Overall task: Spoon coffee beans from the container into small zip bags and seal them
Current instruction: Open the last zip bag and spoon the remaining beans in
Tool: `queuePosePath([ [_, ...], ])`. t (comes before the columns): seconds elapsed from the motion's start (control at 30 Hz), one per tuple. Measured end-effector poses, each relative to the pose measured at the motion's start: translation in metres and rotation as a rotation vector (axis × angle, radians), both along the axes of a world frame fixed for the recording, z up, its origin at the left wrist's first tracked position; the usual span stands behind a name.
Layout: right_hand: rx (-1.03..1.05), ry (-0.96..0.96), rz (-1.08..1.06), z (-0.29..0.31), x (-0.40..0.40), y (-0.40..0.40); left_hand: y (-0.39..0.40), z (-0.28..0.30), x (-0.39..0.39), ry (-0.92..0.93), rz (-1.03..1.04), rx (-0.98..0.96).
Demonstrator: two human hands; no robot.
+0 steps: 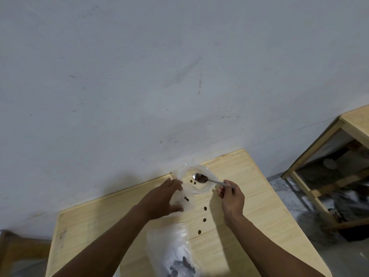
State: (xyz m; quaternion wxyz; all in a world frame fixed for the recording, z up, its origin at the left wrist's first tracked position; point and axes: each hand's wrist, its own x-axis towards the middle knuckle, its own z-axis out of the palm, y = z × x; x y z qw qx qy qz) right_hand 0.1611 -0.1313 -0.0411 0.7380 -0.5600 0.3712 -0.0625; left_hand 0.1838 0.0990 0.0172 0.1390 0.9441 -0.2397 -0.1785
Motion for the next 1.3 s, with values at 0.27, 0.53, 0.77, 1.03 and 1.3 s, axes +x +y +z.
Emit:
queuePosePath([
  [0.27,0.110,-0.061,0.104,-0.003,-0.008,-0.001,-0.003,0.006,0.005,-0.025,0.011,-0.090],
  [0.53,0.136,-0.039,0.280,0.002,-0.017,-0.012,0.001,0.007,0.006,-0.038,0.038,-0.099],
  [0.77,0.092,0.074,0.319,0.017,-0.009,-0.026,0.002,0.014,0.004,-0.053,0.022,-0.115],
  [1.03,0.060,0.018,0.224,0.027,-0.003,-0.037,0.006,0.015,-0.003,-0.051,-0.005,-0.081],
  [1.3,-0.004,-0.015,0.211,0.032,-0.003,-0.044,0.002,0.004,-0.004,-0.093,-0.057,-0.032],
])
